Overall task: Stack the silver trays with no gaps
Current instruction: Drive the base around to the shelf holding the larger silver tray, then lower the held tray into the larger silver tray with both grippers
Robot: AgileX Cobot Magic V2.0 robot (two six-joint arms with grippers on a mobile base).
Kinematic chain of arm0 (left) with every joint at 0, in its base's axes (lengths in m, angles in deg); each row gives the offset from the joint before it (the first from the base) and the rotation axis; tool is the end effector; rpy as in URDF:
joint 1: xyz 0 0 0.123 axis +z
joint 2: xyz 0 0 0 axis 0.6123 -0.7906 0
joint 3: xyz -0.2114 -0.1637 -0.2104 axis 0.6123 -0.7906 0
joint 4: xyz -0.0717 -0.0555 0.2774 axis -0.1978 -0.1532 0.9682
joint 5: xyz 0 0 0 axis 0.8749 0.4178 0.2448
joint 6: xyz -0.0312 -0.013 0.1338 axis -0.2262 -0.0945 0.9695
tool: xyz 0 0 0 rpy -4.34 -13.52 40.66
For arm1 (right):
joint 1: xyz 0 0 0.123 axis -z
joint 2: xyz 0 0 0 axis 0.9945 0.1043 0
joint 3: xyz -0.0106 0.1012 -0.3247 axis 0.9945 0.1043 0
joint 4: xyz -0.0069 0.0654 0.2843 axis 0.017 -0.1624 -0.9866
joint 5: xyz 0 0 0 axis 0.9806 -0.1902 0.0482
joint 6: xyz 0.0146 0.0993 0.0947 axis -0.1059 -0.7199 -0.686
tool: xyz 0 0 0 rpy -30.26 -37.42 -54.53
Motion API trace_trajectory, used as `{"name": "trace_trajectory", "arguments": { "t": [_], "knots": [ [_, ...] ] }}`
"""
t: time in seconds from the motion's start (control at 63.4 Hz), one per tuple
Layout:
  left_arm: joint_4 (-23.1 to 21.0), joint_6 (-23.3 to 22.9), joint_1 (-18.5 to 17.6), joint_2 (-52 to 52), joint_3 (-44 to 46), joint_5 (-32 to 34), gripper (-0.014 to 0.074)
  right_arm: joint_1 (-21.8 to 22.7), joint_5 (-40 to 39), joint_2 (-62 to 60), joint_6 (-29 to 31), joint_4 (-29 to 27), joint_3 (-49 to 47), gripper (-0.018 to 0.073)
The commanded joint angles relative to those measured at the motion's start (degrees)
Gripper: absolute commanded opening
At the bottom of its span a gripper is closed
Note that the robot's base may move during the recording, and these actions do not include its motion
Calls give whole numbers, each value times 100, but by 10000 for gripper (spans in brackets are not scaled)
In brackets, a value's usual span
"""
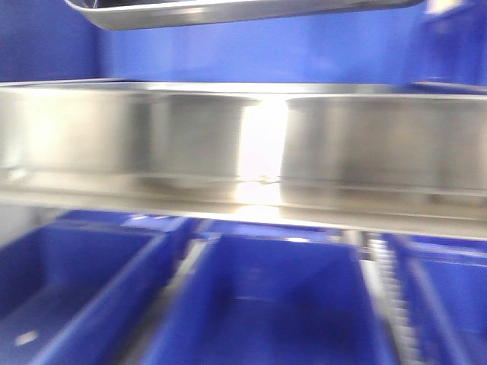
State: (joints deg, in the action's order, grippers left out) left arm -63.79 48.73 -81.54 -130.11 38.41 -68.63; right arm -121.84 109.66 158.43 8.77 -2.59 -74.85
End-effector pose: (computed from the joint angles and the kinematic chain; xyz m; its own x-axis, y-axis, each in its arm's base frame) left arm 0.2827 -0.2257 0.4304 -0.7938 0.2538 -0.5528 0.3083 0.9513 -0.0060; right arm 0.2778 0.1738 0.4489 -0.7938 -0.1202 -0.5962 -0.1838 0.9819 0.0468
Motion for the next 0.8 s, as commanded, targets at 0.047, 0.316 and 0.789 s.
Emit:
{"name": "trace_trajectory", "arguments": {
  "t": [0.047, 0.316, 0.789],
  "knots": [
    [-254, 150, -89, 205, 157, -173, -47, -69, -491, -160, 122, -164, -182, 60],
    [-242, 150, -89, 205, 157, -173, -47, -69, -491, -160, 122, -164, -182, 60],
    [-242, 150, -89, 205, 157, -173, -47, -69, -491, -160, 122, -164, -182, 60]
  ]
}}
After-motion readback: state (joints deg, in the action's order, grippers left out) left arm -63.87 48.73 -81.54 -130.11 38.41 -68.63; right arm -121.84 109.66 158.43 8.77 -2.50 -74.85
